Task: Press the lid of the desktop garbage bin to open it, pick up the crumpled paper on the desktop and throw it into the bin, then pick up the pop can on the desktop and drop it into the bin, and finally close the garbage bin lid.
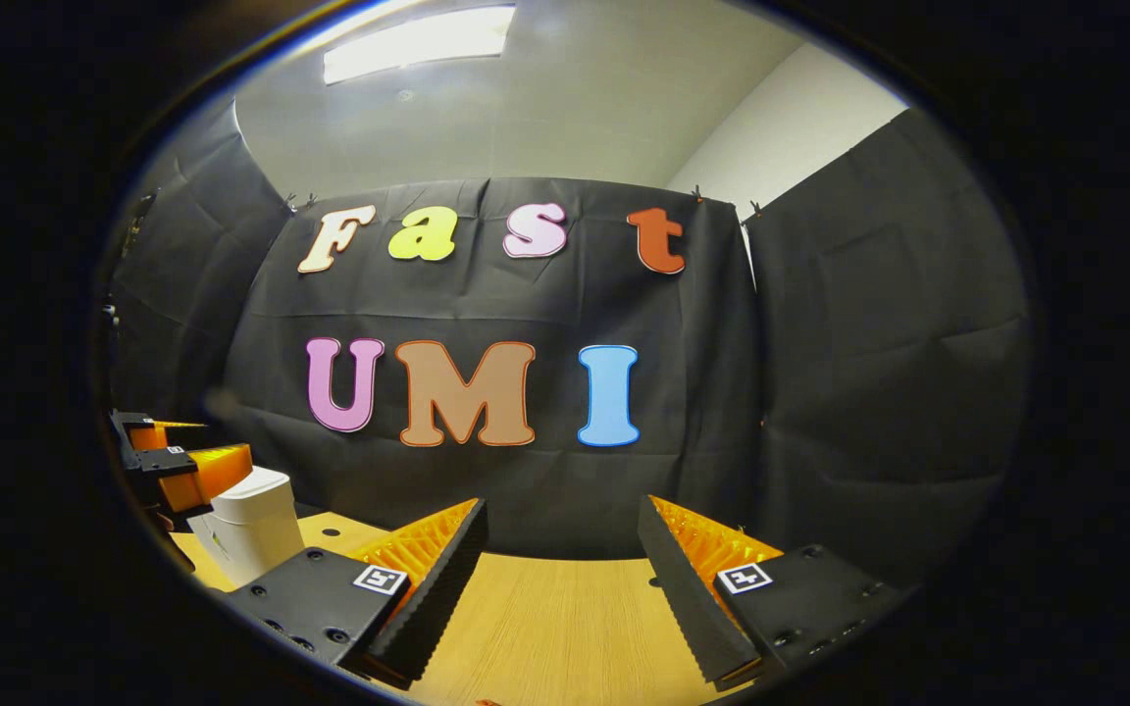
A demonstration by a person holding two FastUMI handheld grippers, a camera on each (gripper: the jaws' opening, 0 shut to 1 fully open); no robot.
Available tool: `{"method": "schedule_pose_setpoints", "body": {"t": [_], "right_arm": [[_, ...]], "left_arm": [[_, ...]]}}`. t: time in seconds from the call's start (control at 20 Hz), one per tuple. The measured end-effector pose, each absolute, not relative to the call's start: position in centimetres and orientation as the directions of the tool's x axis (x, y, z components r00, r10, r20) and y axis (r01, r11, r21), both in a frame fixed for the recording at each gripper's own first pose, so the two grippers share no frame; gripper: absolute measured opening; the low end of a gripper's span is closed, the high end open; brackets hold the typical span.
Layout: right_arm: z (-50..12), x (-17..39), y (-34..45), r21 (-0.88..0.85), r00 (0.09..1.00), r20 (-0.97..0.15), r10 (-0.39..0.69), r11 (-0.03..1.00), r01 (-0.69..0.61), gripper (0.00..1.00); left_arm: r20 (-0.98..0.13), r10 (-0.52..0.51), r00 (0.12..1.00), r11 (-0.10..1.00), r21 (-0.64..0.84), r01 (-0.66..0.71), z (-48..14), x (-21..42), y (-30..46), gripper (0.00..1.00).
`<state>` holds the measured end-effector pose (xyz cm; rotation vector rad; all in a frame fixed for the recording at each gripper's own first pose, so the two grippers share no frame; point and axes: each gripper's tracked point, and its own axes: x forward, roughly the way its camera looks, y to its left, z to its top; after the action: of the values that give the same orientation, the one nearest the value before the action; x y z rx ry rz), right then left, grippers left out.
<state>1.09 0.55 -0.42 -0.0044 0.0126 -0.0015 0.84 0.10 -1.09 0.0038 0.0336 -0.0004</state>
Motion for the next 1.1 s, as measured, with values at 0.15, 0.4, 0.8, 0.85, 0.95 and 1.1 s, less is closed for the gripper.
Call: {"method": "schedule_pose_setpoints", "body": {"t": [0.15,0.4,0.8,0.85,0.95,1.1], "right_arm": [[-0.6,1.3,0.4,-0.003,1.000,-0.020,-0.003,1.000,0.003,0.98],[-0.8,1.6,0.4,0.015,1.000,-0.026,-0.001,1.000,0.001,0.98],[-1.9,1.8,1.9,0.056,0.998,-0.052,0.039,0.998,-0.036,0.99],[-1.9,1.9,2.2,0.060,0.997,-0.053,0.049,0.997,-0.046,0.99],[-2.2,1.9,2.6,0.060,0.996,-0.060,0.061,0.997,-0.058,0.99],[-2.4,1.7,3.0,0.049,0.995,-0.067,0.074,0.996,-0.071,0.99]], "left_arm": [[-0.043,0.001,0.999,1.000,0.002,-0.001,-1.3,1.0,0.1,0.93],[-0.044,0.000,0.999,1.000,0.003,0.000,-1.4,1.1,0.2,0.93],[-0.030,0.033,0.999,0.999,0.019,-0.032,-0.8,1.1,1.5,0.93],[-0.031,0.031,0.999,0.999,0.029,-0.030,-0.8,1.1,1.5,0.92],[-0.032,0.024,0.999,0.999,0.035,-0.023,-0.7,0.9,1.3,0.93],[-0.031,0.017,0.999,0.999,0.033,-0.016,-0.7,0.8,1.1,0.92]]}}
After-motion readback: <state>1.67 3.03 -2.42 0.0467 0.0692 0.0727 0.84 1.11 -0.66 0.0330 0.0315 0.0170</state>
